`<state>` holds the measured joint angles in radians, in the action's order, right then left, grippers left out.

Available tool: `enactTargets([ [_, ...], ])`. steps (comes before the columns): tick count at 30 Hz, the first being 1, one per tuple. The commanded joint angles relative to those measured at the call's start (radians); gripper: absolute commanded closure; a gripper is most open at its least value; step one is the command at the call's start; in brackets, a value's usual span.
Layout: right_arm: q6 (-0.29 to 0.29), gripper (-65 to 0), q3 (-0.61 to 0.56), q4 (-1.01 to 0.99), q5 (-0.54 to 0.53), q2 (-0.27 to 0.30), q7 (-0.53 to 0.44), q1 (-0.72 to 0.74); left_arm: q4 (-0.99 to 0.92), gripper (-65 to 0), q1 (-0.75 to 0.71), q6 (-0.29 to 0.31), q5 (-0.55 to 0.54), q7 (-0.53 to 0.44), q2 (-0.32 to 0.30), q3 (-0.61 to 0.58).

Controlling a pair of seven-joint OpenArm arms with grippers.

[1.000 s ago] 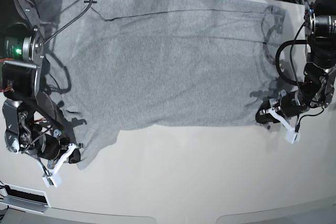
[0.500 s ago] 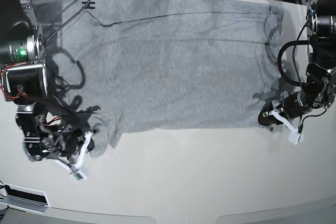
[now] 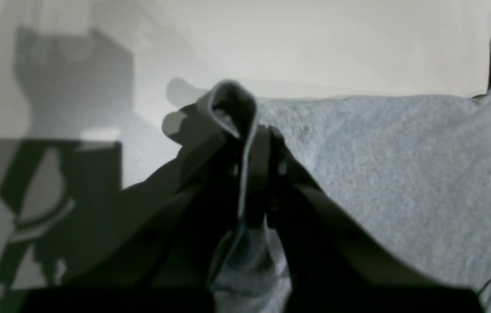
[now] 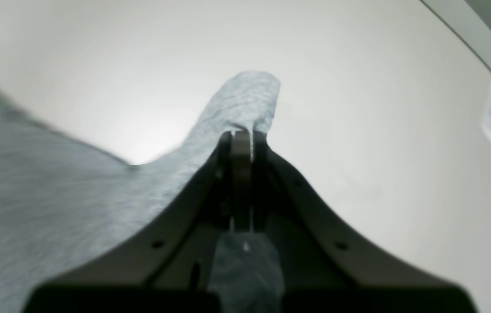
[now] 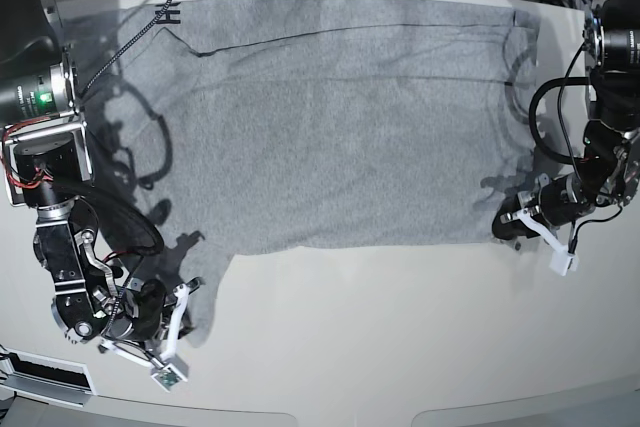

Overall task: Layout the t-shirt on the table in an organized manner, then fold the t-shirt properly
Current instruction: 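Lift the hem with both grippers and fold it over toward the shoulder edge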

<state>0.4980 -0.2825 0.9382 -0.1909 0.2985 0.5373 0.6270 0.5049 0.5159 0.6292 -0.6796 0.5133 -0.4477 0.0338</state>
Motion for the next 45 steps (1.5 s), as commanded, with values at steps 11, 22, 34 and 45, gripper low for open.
enactTargets([
  [11,-0.137,0.0,0.009,0.019,0.034,0.047,0.032,0.03,0.017,0.0,0.059,0.007,-0.017,-0.027,-0.032,0.004],
  [22,-0.029,0.0,0.009,0.019,-0.138,0.073,0.141,0.014,0.016,0.0,0.145,0.064,-0.014,0.036,-0.064,0.004],
  [34,0.156,0.0,0.01,0.054,-0.514,0.154,0.319,0.013,0.017,0.0,0.147,0.069,-0.316,0.327,-0.102,0.004],
  [45,0.2,0.0,0.01,0.35,-0.782,0.237,0.511,-0.078,0.04,0.0,0.146,0.069,-0.635,0.621,-0.183,0.004],
])
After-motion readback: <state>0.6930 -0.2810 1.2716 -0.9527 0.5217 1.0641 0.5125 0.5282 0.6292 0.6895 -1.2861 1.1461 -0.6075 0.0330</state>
